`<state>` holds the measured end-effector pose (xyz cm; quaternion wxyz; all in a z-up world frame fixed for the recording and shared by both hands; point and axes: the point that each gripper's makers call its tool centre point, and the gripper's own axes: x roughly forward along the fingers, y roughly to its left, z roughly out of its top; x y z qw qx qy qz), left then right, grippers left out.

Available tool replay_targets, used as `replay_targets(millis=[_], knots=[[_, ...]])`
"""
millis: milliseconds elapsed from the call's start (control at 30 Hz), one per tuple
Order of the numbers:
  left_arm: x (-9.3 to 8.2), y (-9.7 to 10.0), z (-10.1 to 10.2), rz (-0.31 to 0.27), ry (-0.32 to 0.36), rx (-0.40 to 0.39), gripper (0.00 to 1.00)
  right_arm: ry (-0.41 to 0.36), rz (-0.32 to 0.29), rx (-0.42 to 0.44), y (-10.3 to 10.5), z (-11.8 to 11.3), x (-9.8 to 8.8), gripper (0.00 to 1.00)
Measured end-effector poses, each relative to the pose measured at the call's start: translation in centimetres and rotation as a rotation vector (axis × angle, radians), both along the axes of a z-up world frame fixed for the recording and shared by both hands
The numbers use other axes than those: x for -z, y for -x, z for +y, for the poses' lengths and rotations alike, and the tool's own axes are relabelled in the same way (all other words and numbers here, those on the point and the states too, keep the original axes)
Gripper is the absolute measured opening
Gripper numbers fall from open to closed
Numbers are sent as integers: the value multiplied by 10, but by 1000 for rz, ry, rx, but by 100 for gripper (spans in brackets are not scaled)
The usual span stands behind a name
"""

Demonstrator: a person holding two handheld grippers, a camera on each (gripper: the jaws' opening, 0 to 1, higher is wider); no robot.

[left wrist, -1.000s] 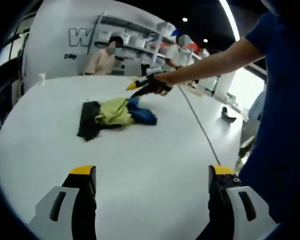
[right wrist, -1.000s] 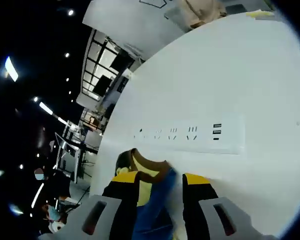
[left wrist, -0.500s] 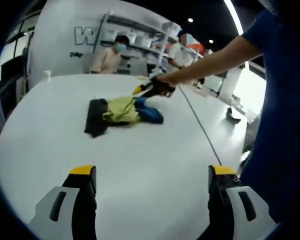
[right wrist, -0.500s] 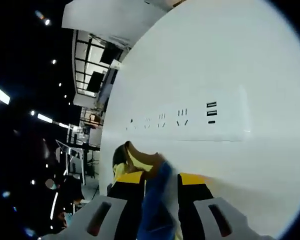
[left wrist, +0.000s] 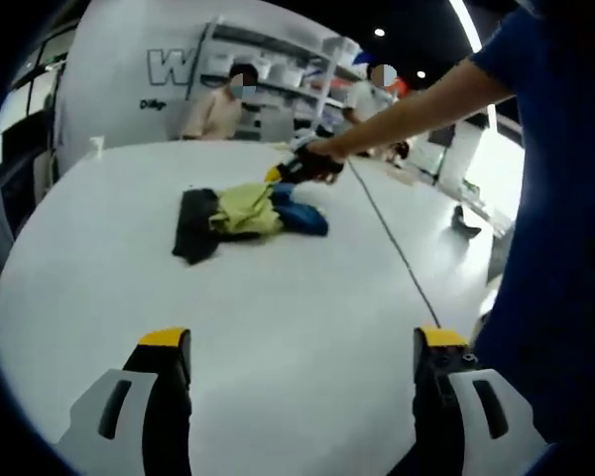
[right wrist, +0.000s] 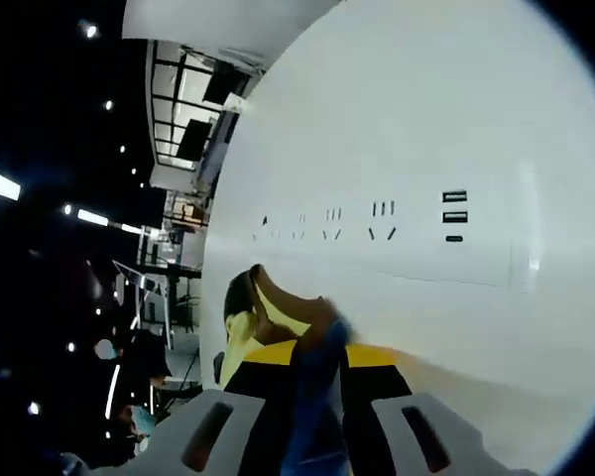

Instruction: Fold the garment on the visible template until the final outline fits inside the template.

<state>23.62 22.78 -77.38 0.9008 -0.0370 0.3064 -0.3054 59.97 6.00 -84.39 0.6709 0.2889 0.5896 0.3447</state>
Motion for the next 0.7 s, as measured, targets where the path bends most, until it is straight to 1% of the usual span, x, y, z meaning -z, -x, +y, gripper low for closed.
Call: replay_targets(millis=[100, 233, 633, 700], knots=[[-3, -2, -1, -5, 8, -7, 88, 2, 4, -11, -1, 4, 0, 12], [-3, -2, 1, -4, 1, -7, 88, 4, 9, -24, 2, 9, 1, 10], [-4, -2, -2, 4, -8, -3, 88, 32, 1, -36, 2, 8, 4, 4], [-4, -1, -1, 4, -7, -3, 88, 36, -7, -33, -4, 5, 5, 1]])
